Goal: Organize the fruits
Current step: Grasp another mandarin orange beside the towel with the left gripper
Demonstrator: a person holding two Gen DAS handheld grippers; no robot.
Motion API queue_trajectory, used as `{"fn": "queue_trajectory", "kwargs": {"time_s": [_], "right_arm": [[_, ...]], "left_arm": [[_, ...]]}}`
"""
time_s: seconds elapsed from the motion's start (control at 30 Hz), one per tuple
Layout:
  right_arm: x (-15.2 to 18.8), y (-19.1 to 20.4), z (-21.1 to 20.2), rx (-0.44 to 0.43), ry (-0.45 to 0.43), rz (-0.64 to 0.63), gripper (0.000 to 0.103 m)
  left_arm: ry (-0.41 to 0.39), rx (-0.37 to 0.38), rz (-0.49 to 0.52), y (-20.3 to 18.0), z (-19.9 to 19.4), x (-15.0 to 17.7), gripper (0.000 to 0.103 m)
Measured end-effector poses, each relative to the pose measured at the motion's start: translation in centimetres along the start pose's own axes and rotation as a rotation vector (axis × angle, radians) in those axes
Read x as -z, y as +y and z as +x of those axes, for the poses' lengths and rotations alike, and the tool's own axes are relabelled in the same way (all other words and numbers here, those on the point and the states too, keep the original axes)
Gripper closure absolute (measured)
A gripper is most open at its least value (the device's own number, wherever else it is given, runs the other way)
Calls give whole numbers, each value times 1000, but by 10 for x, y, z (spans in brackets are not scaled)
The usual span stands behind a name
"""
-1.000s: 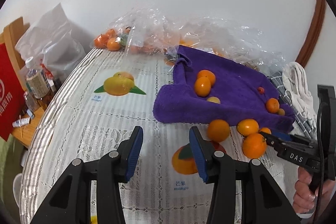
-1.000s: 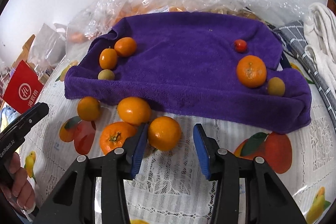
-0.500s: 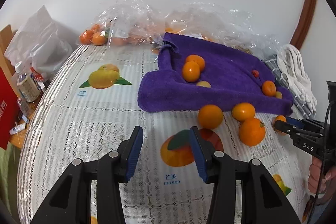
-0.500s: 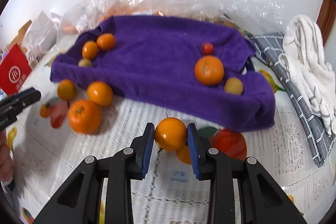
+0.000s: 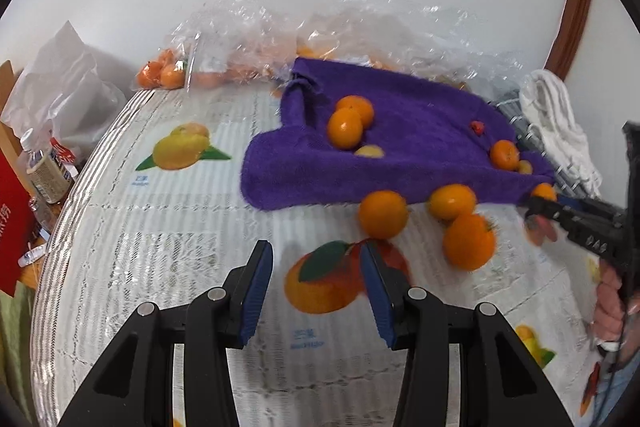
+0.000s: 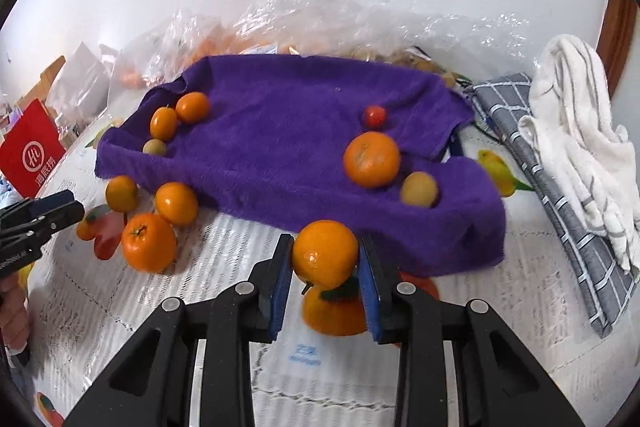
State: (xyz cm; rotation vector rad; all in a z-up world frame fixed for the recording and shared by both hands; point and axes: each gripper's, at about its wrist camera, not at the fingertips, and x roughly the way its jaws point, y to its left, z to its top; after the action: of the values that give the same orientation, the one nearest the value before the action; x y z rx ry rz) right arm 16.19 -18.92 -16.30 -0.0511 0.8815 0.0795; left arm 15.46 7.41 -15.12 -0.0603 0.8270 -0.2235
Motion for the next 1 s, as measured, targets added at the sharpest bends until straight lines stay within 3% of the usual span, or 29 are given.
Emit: {"fn": "queue_trajectory", "kwargs": {"time_s": [0.1, 0.3, 0.53, 0.73, 0.8, 1.0], "right_arm": [[5, -5, 1, -2, -22, 6, 72], [5, -20, 0, -15, -34, 54, 72], [8, -44, -1, -27, -30, 139, 72], [9, -45, 1, -35, -30, 159, 72], [11, -44, 5, -31, -18, 151, 72], [13, -32, 13, 10, 2, 99, 72]], "left_arm": [[4, 37, 19, -17, -4, -9, 59], [60, 22, 20, -43, 20, -27, 59], [110, 3, -3, -46, 51, -21, 59], [77, 15, -1, -45, 51, -17, 59], [71, -7, 2, -46, 52, -18, 70], [24, 32, -49, -37, 45, -20, 70]]}}
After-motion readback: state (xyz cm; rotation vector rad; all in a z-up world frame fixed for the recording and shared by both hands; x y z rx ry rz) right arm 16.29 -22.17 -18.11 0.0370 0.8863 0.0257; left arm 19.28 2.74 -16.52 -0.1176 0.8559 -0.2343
